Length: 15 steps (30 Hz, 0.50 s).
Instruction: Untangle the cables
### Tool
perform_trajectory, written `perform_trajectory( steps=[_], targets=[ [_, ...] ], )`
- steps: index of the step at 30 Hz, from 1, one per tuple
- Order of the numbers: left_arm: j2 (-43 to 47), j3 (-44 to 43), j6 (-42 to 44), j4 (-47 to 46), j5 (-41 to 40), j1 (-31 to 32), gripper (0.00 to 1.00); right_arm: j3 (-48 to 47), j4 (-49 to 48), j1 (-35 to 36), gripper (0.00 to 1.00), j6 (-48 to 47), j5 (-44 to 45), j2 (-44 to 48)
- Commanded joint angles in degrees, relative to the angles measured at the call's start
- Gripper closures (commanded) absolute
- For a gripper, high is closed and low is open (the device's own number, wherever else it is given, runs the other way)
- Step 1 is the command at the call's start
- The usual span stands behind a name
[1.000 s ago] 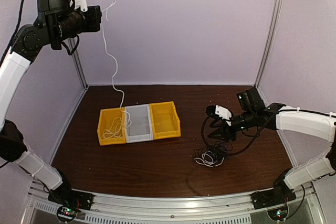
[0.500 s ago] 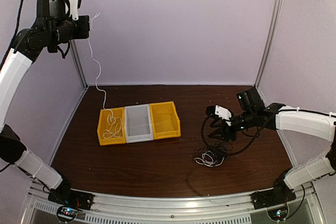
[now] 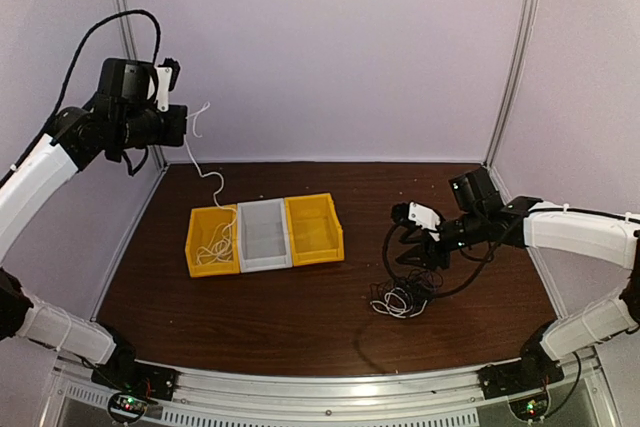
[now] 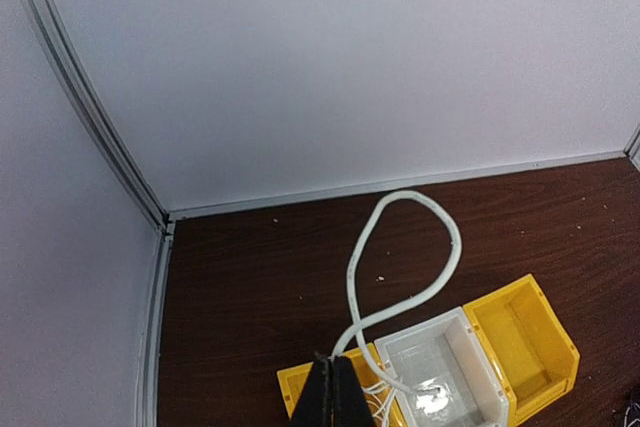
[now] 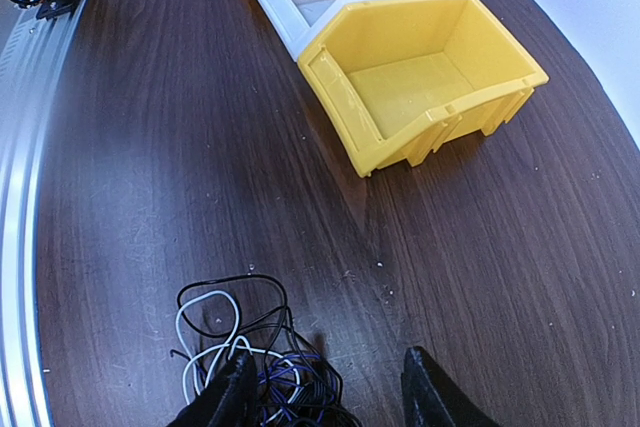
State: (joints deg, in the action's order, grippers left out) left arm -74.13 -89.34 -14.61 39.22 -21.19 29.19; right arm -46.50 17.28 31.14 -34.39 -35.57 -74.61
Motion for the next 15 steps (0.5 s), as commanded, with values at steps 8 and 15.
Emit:
perform_trajectory(
  steps=[8,15],
  targets=[
    [7.14,13.57,-4.50,0.41,-0.19,-0.45,1.00,-0.33,0.78,-0.11,0.50,-0.68,0.93,-0.82],
    [7.37,16.46,-4.75,1.02,0.66,-0.97,1.00,-0.52,1.16,-0.09,0.50,-0.76,1.20,-0.89]
  ],
)
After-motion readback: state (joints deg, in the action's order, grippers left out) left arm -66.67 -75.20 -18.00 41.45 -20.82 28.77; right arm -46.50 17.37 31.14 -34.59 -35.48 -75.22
